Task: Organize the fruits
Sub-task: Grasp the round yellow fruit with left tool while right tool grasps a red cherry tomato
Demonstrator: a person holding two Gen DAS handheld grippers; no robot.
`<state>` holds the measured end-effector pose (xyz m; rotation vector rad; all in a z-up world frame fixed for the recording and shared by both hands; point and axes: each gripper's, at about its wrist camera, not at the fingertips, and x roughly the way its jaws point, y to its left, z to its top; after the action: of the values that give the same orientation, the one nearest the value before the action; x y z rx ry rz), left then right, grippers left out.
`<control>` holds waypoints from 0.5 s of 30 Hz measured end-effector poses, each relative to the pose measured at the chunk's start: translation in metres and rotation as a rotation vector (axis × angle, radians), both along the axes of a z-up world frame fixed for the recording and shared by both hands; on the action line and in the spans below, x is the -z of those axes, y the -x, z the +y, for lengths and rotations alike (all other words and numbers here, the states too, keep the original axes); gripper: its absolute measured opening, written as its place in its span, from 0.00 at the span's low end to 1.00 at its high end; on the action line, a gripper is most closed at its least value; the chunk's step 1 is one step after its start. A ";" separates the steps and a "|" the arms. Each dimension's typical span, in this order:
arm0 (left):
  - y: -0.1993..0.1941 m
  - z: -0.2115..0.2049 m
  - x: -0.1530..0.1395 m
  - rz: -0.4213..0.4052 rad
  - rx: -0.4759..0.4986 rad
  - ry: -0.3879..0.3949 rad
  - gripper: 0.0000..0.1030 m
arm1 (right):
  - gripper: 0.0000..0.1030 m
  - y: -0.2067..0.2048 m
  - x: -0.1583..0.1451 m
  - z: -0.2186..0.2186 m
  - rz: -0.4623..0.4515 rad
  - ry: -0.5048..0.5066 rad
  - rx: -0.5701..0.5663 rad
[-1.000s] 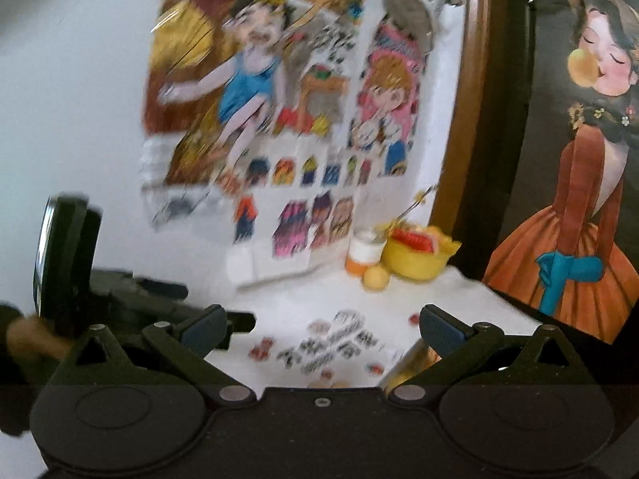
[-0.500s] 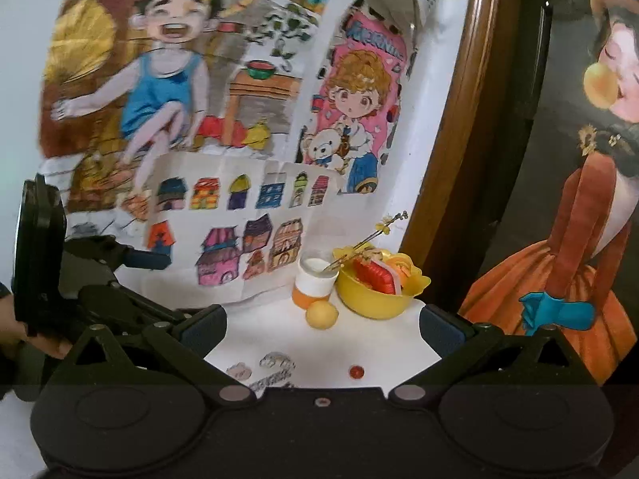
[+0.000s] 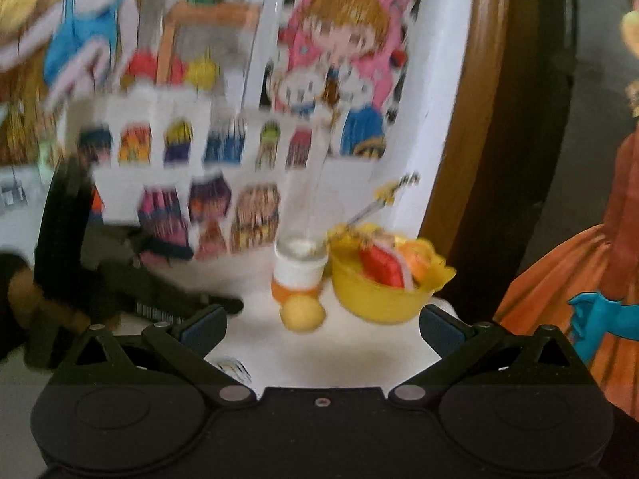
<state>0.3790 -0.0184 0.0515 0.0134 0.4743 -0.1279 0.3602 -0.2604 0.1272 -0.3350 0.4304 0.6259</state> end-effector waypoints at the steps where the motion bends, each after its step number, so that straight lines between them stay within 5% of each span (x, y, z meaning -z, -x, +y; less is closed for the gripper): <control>1: -0.006 -0.001 0.005 0.000 0.005 -0.010 1.00 | 0.99 -0.007 0.010 -0.001 0.007 0.014 -0.015; 15: -0.084 -0.022 0.055 0.061 0.109 -0.084 1.00 | 0.92 -0.076 0.101 0.022 0.268 0.111 -0.024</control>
<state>0.4628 -0.0407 -0.0037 0.1183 0.5398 -0.2159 0.4361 -0.2381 0.0267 -0.3635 0.7201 0.6742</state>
